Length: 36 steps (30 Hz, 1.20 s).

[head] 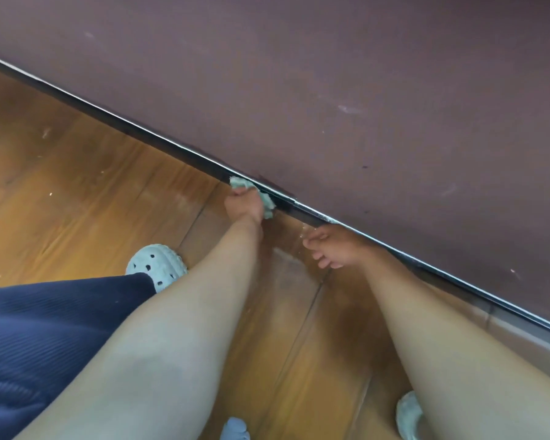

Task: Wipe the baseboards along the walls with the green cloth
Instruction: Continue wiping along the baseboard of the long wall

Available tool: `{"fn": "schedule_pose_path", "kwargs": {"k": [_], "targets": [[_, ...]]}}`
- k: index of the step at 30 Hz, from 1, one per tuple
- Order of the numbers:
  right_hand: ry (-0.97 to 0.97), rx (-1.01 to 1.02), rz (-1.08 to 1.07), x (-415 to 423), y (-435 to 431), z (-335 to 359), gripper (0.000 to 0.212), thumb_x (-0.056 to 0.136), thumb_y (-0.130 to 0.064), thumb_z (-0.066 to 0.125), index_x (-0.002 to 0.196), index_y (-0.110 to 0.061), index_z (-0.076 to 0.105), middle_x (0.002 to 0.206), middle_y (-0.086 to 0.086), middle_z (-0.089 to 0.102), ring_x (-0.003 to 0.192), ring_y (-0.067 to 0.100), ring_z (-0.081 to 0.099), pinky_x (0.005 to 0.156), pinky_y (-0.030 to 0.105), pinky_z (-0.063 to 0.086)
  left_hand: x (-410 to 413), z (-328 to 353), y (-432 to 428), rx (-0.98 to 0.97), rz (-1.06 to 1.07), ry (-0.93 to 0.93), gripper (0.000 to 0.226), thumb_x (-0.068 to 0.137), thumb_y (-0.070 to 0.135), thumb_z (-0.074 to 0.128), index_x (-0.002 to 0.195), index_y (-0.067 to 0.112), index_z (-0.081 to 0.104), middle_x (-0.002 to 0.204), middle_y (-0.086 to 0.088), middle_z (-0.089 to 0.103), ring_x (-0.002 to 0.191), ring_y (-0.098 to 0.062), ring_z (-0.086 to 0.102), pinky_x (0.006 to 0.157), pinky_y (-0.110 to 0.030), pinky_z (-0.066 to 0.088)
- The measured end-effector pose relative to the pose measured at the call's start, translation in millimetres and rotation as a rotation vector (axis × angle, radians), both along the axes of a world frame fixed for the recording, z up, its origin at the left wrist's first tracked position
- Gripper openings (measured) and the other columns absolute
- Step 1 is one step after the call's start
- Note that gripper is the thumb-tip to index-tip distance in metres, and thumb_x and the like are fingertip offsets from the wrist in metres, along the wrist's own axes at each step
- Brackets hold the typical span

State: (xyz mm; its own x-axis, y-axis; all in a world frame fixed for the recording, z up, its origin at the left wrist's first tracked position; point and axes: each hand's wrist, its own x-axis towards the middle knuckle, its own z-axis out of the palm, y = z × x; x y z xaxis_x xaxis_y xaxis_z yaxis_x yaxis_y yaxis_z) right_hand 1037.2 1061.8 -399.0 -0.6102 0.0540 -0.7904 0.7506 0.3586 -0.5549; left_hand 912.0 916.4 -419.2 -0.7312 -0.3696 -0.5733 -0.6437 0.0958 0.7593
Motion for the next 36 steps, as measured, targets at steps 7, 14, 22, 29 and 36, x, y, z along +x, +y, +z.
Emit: {"fn": "schedule_pose_path", "kwargs": {"k": [7,14,22,29,36], "targets": [[-0.024,0.039,0.001,6.6,-6.0,-12.5,0.016,0.092,-0.046,0.064,0.094,-0.030,0.060,0.093,-0.001,0.070,0.078,0.016,0.070,0.077,0.030,0.055,30.0,-7.7,-7.2,-0.354,-0.630,-0.014,0.005,0.095,0.018,0.058,0.100,0.018,0.057,0.119,-0.013,0.067,0.114,-0.031,0.063,0.101,-0.031,0.047],[0.025,0.031,0.049,11.1,-9.8,-6.9,0.017,0.092,-0.039,0.066,0.096,-0.022,0.065,0.086,0.001,0.069,0.068,0.014,0.065,0.061,0.023,0.047,65.8,-6.4,-2.8,-0.511,-1.265,0.020,0.021,0.090,0.020,0.061,0.111,0.017,0.060,0.121,-0.008,0.066,0.113,-0.029,0.062,0.095,-0.031,0.046],[0.010,0.054,0.000,22.7,10.7,-5.2,0.016,0.092,-0.040,0.066,0.098,-0.026,0.063,0.088,0.001,0.069,0.074,0.016,0.068,0.067,0.025,0.051,48.8,-20.2,-18.7,-0.587,-0.983,-0.021,0.034,0.094,0.020,0.055,0.128,0.016,0.053,0.127,-0.012,0.065,0.116,-0.035,0.062,0.098,-0.038,0.049],[-0.048,0.099,0.000,39.5,16.7,-8.9,0.016,0.092,-0.036,0.066,0.093,-0.020,0.062,0.083,0.003,0.066,0.066,0.017,0.063,0.054,0.022,0.042,103.7,-15.7,12.6,-0.418,-1.440,0.048,0.008,0.091,0.020,0.058,0.098,0.021,0.055,0.108,-0.007,0.068,0.100,-0.030,0.065,0.077,-0.027,0.043],[-0.009,0.077,-0.009,38.8,18.2,4.6,0.016,0.093,-0.032,0.064,0.102,-0.018,0.063,0.085,0.003,0.065,0.072,0.019,0.063,0.058,0.023,0.044,90.6,-25.3,12.3,-0.544,-1.212,0.010,0.029,0.091,0.022,0.058,0.119,0.017,0.053,0.124,-0.013,0.065,0.112,-0.036,0.063,0.096,-0.038,0.050]]}}
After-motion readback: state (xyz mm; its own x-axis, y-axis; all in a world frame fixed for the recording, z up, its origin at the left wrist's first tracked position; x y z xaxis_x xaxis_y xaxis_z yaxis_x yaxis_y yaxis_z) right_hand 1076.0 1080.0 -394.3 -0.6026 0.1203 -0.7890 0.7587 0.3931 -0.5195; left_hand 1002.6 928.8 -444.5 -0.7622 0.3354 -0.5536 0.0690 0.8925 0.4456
